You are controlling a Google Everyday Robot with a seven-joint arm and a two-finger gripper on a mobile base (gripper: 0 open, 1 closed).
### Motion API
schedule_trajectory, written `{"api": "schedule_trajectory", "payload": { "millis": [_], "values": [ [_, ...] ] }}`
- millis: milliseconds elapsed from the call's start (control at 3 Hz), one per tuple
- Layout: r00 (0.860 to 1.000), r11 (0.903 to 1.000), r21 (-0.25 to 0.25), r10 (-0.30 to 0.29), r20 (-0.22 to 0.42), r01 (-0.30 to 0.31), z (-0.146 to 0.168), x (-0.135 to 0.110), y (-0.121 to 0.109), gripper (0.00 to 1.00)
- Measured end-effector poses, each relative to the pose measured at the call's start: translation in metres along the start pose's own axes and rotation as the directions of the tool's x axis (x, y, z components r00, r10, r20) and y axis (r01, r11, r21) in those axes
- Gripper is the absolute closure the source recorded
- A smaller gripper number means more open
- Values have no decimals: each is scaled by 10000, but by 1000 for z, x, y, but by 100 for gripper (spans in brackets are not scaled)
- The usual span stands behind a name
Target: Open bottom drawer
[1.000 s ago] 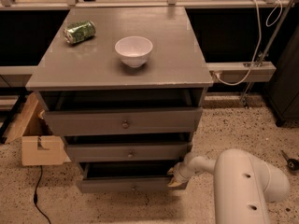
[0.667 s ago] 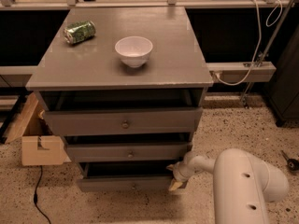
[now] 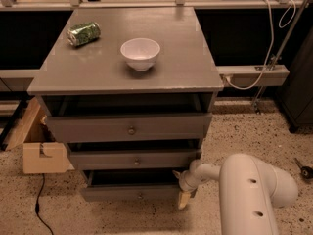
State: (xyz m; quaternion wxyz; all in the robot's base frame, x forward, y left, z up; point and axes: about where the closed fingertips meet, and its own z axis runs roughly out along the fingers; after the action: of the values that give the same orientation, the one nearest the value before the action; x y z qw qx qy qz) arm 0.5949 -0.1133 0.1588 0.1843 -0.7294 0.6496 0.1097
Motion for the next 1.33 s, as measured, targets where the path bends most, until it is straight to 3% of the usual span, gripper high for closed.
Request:
{"api": "schedule_trajectory", "payload": {
  "millis": [333, 667, 1000, 1333],
  "values": [
    [9997, 9984, -556, -141, -178, 131, 0, -14, 20, 0],
    [9998, 9949, -996, -170, -94, 160, -4, -26, 47, 19],
    [9998, 9917, -1273, 197, 47, -189, -11, -25, 76, 50],
    [9995, 9910, -1309, 296, 77, -284, -13, -25, 80, 73]
  ]
}}
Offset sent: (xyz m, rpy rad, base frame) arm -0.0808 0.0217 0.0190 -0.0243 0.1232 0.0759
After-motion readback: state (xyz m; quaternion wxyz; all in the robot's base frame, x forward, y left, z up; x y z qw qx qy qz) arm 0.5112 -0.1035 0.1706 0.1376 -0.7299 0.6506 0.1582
